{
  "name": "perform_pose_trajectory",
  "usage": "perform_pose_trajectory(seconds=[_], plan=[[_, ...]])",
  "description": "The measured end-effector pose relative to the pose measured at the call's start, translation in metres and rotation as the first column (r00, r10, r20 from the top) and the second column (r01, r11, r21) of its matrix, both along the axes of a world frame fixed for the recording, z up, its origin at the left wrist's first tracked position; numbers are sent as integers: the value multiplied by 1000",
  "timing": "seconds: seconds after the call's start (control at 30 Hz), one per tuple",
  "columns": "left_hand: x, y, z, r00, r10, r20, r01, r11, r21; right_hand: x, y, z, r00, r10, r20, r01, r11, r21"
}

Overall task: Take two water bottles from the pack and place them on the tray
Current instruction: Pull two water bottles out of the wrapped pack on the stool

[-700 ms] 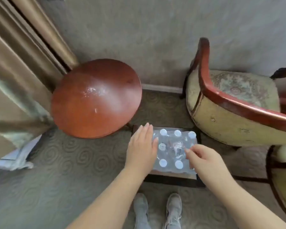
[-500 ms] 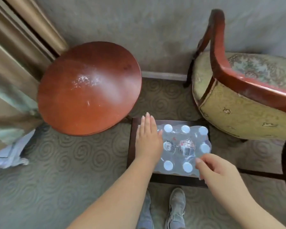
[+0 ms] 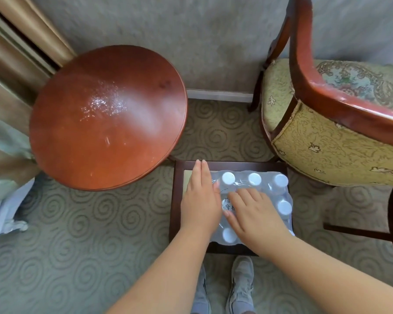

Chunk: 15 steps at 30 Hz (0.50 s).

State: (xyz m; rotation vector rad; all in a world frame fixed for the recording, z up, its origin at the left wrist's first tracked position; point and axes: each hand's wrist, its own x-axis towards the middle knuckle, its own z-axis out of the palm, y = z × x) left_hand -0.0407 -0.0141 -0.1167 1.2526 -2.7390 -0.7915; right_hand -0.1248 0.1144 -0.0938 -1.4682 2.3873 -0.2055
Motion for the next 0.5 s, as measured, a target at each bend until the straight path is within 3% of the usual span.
perform_pose_trajectory(seconds=[0.2,0.3,0.4,0.5], plan=[[2,-4,0,996,18,-82,-11,997,78,4,2,-7,985,-64,-160,13,955,-298],[2,-5,0,996,20,-87,-12,996,90,11,11,5,993,-51,-109,6,925,-381],[2,-6,-1,993,10,-119,4,994,110,19,43,8,994,28,-102,-64,923,-380],[4,-7,-4,992,5,-127,10,993,120,32,71,-1,982,109,-155,-148,952,-266]])
